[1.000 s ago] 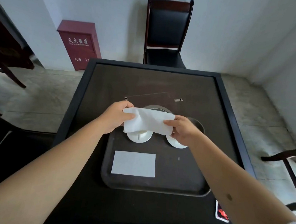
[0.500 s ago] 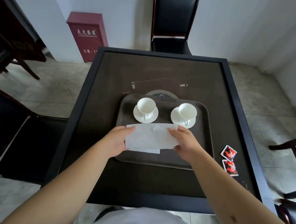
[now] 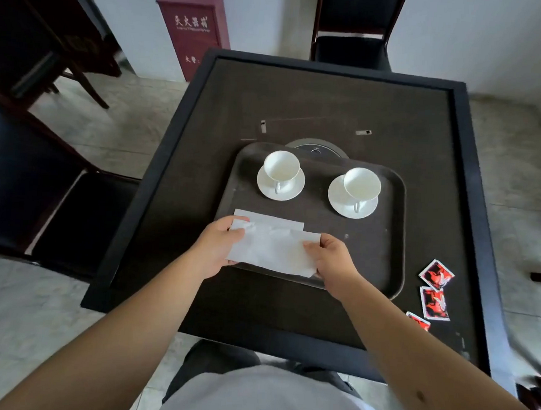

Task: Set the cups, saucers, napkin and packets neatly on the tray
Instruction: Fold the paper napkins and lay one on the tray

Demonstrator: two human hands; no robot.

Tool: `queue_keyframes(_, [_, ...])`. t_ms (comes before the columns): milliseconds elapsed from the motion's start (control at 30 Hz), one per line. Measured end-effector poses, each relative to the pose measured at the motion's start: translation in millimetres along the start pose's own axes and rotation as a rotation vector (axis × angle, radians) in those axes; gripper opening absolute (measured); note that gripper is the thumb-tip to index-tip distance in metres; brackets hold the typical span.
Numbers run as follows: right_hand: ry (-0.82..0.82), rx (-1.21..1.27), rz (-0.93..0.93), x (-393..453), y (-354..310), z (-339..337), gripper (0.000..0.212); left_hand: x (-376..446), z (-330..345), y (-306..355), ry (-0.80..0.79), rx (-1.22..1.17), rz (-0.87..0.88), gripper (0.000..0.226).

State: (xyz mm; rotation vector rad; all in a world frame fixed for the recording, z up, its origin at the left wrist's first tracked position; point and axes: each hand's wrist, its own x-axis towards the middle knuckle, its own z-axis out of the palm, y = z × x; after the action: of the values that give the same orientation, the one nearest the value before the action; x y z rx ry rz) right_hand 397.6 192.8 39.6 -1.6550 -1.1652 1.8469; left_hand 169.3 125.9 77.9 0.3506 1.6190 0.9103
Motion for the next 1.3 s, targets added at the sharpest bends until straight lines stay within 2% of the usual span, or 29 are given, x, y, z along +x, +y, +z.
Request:
queue_keyframes(233, [0.130,-0.091,0.036,15.3,11.9,24.5,0.020,26.6,-15.3,-12.5,-0.009,0.124,-0.029,0.024])
queue_keyframes(367, [0.195,-0.081,0.033,30.4,13.5,37.0,0.006,50.5,-24.3,-10.3,-0.039,0.205,0.022,0.025])
queue_keyframes(567, [0.274,-0.116,0.063,51.3,16.5,46.6,0.028,86.8,-35.7,-11.4,-0.029,0.470,0.142,0.041])
queue_keyframes(667, [0.296,-0.234,0.083,54.0,18.0,52.7,0.050,98.1,-38.6,-20.2,0.033,0.590,0.170,0.045])
queue_keyframes(767, [0.327,-0.294,0.092,54.6,22.6,55.8,0.060,103.7,-38.3,-26.9,0.050,0.625,0.192,0.045])
queue_keyframes(1067, [0.443,-0.295,0.076,54.5,30.0,58.7,0.052,105.1,-31.8,-33.8,0.165,0.639,0.234,0.037])
queue_keyframes(1300, [0.435,-0.352,0.057,59.0,22.5,58.8,0.055,96.0,-30.5,-36.6,0.237,0.566,0.283,0.037])
